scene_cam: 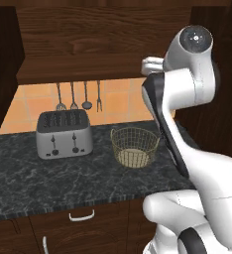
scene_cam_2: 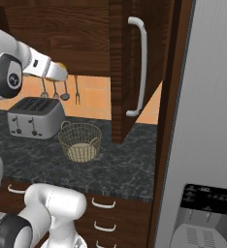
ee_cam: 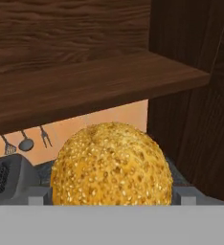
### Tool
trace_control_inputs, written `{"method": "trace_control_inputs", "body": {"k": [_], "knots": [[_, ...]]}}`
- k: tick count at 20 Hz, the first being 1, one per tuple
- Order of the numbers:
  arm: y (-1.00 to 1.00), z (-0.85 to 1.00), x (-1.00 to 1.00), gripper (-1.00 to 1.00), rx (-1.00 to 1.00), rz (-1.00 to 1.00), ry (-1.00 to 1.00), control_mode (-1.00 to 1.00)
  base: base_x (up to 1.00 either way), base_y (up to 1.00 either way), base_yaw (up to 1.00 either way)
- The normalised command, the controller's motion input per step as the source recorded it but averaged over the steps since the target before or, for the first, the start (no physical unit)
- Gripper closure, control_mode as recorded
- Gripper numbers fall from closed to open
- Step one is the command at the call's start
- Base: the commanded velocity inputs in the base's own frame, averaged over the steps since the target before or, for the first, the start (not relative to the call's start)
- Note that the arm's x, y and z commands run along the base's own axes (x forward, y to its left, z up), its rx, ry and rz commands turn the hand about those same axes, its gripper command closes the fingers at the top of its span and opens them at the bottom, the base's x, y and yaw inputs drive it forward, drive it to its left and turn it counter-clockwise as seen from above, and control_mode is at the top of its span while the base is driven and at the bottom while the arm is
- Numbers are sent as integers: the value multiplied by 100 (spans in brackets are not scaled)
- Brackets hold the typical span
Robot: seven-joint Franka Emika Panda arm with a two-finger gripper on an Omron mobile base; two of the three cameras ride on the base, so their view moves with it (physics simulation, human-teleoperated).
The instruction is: Open the cabinet, pick up the bread from the cabinet and place it in the basket. Then move the basket to the dining counter.
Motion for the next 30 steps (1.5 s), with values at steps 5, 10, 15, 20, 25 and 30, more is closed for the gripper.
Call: {"method": "trace_control_inputs", "body": {"k": [5,10,15,20,25,30], "knots": [[-12,-50,-23,100,12,-1,31,-100,0,0,0],[-15,-72,-11,100,10,0,28,-100,0,0,0],[-16,-77,-6,100,9,0,25,-100,0,0,0],[0,-80,4,100,2,0,16,-100,0,0,0],[5,-76,45,100,0,0,5,-100,0,0,0],[17,-67,74,100,2,0,7,-100,0,0,0]]}}
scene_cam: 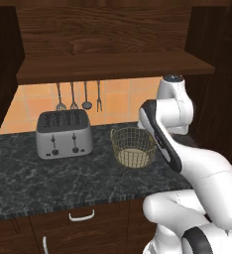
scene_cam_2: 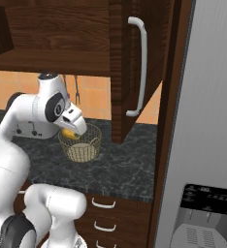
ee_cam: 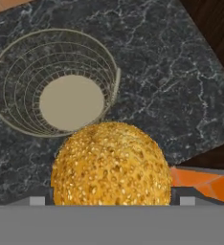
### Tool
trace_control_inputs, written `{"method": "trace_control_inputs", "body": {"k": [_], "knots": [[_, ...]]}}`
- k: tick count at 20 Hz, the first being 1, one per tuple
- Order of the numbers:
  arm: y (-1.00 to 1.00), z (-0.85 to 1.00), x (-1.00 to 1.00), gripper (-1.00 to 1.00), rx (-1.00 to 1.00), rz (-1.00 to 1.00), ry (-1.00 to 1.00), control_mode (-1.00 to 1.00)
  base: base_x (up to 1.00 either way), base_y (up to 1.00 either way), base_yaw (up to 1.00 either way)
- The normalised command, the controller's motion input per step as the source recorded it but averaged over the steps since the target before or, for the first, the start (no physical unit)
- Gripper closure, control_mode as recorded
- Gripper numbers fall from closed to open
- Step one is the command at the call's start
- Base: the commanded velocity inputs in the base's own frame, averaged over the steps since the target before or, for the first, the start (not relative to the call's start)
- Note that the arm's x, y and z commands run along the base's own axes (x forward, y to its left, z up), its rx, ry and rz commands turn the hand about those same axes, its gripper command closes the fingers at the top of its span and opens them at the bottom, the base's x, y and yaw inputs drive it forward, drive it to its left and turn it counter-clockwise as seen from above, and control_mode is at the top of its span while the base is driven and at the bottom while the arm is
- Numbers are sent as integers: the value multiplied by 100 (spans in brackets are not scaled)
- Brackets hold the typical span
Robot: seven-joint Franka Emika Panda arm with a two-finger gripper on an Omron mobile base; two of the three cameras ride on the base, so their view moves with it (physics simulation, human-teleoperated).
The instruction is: Open the cabinet, pick up the bread from the cabinet and place it in the basket. Then move the basket to the dining counter.
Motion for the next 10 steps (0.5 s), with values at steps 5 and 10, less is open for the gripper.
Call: {"method": "trace_control_inputs", "body": {"k": [5,10], "knots": [[20,-49,80,100,8,0,14,-100,0,0,0],[17,-46,78,100,5,1,18,-100,0,0,0]]}}
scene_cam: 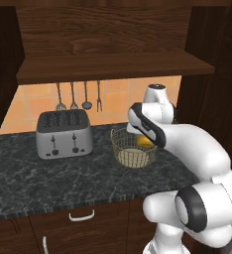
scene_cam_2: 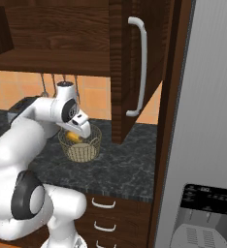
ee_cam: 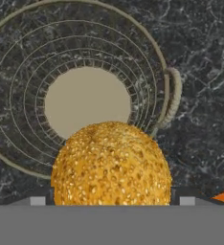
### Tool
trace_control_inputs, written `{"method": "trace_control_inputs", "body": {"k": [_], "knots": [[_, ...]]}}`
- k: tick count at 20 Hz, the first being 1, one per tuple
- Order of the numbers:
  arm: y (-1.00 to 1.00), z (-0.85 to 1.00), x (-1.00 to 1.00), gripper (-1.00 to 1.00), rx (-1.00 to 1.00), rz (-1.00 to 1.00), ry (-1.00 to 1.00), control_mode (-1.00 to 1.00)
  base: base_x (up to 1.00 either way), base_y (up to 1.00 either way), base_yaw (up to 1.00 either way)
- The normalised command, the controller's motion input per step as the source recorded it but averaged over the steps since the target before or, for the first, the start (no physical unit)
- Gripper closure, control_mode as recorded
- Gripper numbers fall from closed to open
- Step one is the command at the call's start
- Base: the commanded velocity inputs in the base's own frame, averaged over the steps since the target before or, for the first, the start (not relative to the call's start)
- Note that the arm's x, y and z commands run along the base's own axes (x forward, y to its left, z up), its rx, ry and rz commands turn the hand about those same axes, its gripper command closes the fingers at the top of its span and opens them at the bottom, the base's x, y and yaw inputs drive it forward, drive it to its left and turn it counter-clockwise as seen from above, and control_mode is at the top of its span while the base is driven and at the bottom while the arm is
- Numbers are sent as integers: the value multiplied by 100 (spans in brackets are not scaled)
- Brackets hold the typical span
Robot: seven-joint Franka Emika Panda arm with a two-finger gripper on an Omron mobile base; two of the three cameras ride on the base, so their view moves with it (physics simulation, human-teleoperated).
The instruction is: Open the cabinet, pick up the bread from the cabinet and place it in the basket. Then move the basket to the dining counter.
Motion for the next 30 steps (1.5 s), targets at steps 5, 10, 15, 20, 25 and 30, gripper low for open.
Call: {"method": "trace_control_inputs", "body": {"k": [5,10,15,20,25,30], "knots": [[9,-22,67,100,0,0,6,-100,0,0,0],[0,-61,36,100,0,0,6,-100,0,0,0],[1,-70,30,100,0,1,3,-100,0,0,0],[10,-42,36,100,0,0,0,-100,0,0,0],[14,-40,25,-100,0,0,0,-100,0,0,0],[5,-5,7,-100,0,0,0,-100,0,0,0]]}}
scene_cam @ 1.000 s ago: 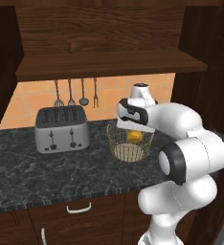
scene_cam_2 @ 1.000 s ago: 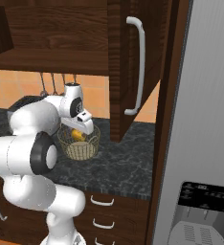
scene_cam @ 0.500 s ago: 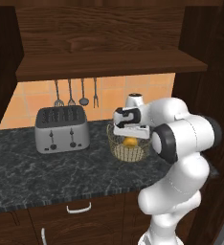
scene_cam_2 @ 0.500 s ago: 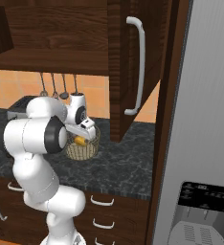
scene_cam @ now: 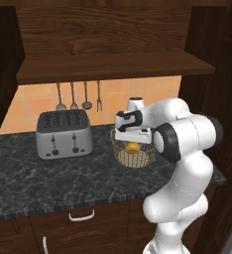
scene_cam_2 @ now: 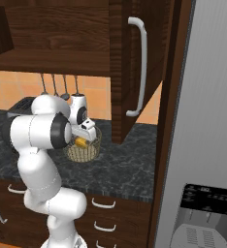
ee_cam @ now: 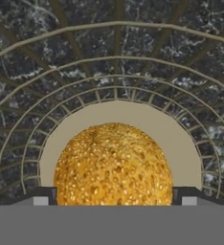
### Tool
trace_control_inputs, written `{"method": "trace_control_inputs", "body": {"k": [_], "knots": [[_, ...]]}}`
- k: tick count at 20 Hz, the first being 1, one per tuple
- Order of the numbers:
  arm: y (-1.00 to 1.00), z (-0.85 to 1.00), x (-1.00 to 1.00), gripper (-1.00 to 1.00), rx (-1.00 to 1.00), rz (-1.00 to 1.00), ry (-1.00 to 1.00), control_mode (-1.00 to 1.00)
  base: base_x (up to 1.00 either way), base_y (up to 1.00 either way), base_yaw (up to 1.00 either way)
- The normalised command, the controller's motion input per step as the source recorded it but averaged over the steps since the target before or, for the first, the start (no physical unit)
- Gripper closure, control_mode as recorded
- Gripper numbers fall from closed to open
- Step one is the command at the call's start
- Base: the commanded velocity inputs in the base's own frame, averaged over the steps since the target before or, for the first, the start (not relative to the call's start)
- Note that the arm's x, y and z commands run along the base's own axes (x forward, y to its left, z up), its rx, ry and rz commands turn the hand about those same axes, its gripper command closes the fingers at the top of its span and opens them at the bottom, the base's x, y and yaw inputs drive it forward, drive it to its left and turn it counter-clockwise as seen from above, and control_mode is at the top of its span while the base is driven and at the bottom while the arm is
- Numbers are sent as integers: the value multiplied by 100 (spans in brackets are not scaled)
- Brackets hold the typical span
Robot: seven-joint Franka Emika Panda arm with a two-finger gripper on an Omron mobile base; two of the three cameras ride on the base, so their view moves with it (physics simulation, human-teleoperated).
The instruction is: Open the cabinet, pick up the bread from the cabinet and place it in the basket. Then move the basket to the dining counter.
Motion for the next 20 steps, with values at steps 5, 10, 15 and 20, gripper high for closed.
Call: {"method": "trace_control_inputs", "body": {"k": [5,10,15,20], "knots": [[0,2,-2,-100,0,-1,0,-100,0,0,0],[-1,24,-22,-100,0,-7,-1,-100,0,0,0],[0,42,-77,-100,0,-19,-6,-100,0,0,0],[-14,34,-98,-100,2,-29,-9,-100,0,0,0]]}}
